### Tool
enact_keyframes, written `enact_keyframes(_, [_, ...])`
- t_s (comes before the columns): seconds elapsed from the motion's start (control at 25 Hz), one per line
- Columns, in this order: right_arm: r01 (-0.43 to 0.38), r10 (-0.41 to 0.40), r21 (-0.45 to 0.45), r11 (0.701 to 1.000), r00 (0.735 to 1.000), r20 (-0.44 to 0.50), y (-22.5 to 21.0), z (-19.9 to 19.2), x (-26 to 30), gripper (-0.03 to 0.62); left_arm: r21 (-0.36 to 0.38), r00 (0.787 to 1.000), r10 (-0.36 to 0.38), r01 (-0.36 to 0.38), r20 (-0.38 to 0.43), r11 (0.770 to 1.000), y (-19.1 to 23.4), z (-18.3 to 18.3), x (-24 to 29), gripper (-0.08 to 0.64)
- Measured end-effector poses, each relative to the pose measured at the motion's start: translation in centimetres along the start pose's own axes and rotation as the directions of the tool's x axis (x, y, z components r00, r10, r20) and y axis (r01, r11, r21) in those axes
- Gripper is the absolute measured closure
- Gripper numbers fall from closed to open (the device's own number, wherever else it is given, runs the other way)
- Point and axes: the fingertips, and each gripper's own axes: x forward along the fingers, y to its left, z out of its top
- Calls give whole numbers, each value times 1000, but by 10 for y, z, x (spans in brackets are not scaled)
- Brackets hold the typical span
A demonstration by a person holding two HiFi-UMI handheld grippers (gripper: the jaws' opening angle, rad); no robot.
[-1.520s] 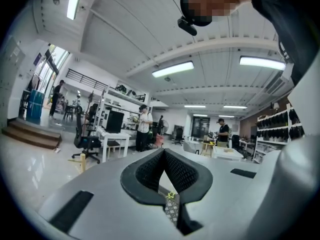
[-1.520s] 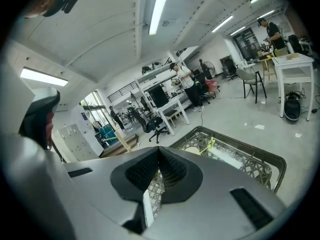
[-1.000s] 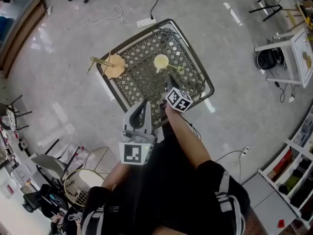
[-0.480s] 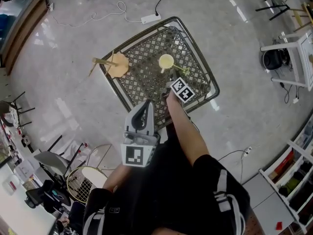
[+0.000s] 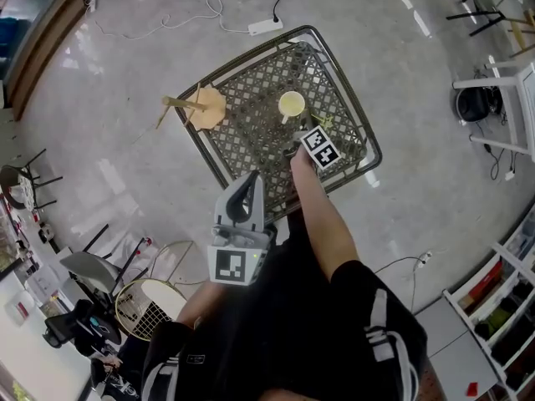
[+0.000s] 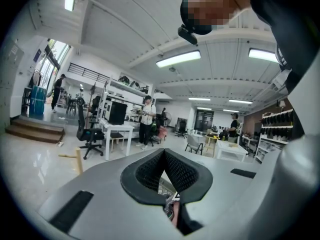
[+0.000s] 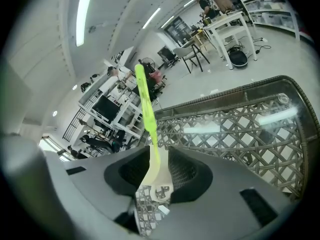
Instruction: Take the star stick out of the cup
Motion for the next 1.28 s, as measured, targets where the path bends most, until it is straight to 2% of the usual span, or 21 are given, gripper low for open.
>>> enact_keyframes(0.08, [0, 0, -5, 1000, 1000, -5, 2, 0, 4, 496, -5, 1000, 4, -4, -2, 1000, 2, 0, 0, 545])
enact_keyframes(0.28, [2, -2, -34, 999, 1000, -10, 3, 0, 7, 565, -9, 1000, 14, -14, -4, 1000, 4, -2, -4, 545])
enact_keyframes(0.48, [-3, 2, -69, 998, 1000, -10, 5, -1, 0, 571, -7, 1000, 26, -26, 11, 1000, 7, 0, -16, 545])
enact_keyframes(0.72, [-1, 2, -167, 986, 1000, 4, 16, 7, -14, 571, -11, 998, 41, -40, 46, 999, 14, 7, -35, 545])
enact_keyframes(1.08, [-25, 44, -272, 962, 997, 64, 41, 22, -91, 571, -15, 992, 43, -42, 123, 999, 19, 25, -95, 545])
enact_keyframes(1.28, [-70, 98, -366, 928, 993, 60, 63, 15, -156, 571, 3, 988, 26, -27, 154, 1000, 18, 27, -140, 545])
